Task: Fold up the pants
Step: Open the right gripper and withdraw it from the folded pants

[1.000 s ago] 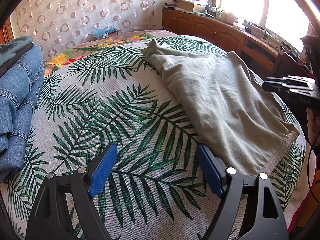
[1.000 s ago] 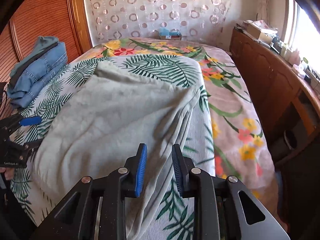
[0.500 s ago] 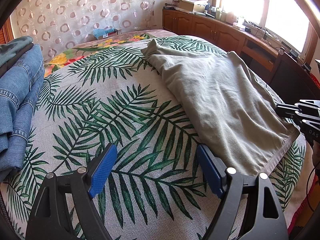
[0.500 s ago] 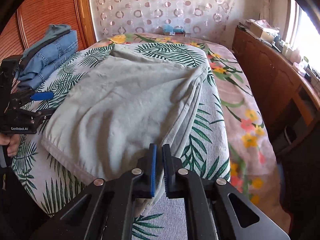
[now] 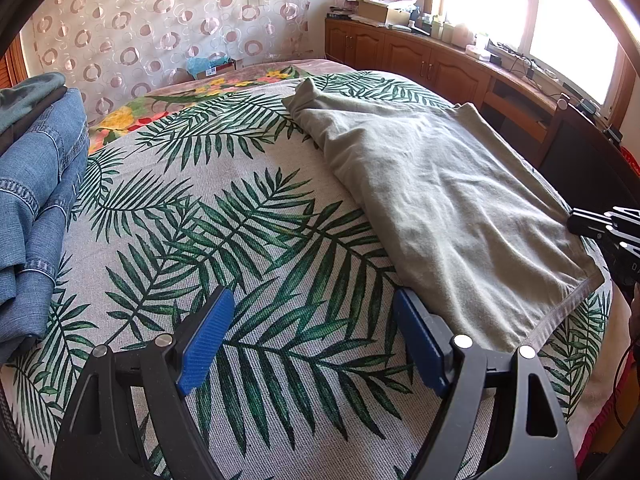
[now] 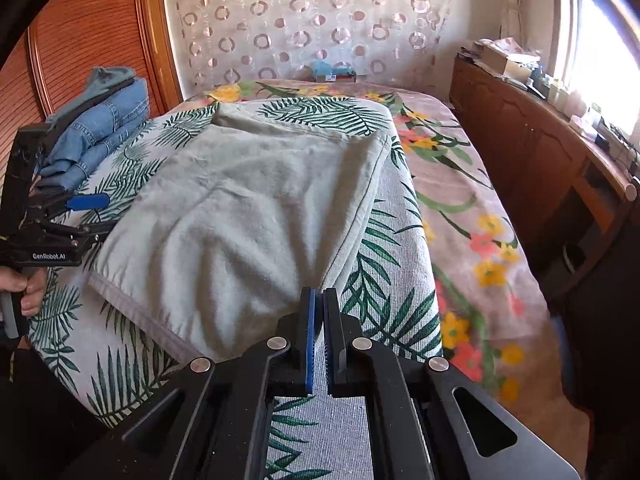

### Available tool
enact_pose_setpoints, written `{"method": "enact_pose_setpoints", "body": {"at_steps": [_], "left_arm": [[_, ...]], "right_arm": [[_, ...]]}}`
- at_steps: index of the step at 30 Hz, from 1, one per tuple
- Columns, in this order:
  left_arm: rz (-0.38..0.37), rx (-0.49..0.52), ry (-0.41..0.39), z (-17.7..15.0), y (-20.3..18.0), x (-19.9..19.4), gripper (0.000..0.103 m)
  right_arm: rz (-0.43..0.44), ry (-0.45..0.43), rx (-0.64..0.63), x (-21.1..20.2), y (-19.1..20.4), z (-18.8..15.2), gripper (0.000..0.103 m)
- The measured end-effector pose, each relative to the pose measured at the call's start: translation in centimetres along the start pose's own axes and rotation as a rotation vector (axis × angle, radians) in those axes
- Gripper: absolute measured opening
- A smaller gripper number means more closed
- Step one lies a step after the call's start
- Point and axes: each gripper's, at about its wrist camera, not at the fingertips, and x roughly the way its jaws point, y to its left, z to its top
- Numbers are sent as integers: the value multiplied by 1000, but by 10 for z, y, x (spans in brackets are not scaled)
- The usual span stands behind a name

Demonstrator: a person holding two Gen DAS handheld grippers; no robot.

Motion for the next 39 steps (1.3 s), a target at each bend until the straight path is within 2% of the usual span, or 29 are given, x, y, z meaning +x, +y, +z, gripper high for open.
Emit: {"method": "enact_pose_setpoints", "body": {"at_steps": [4,6,9,19,25,30,39], "left_arm": [[0,0,0,0,0,0,82],[0,0,0,0,0,0,82],[1,0,0,0,0,0,82],[-16,10,-2,-2,-2,-4,82],[-41,44,-81,-2,-16,-32,82],[-75,90,-101,-3,-36,-44,82],[-114,106,-74,-9,-48,-39,82]], "right_arm": [[4,-16,19,-6,-1,-5,12],[3,-17,25,-9,0,-9,19],[8,-22,36,-14,2,-16,23],[13,-43,56,-26,11,-27,27],[7,-46,71,-27,9,-32,27],[10,-46,92,-29,5,-36,27],[17,-49,118,-29,4,-38,27]]}}
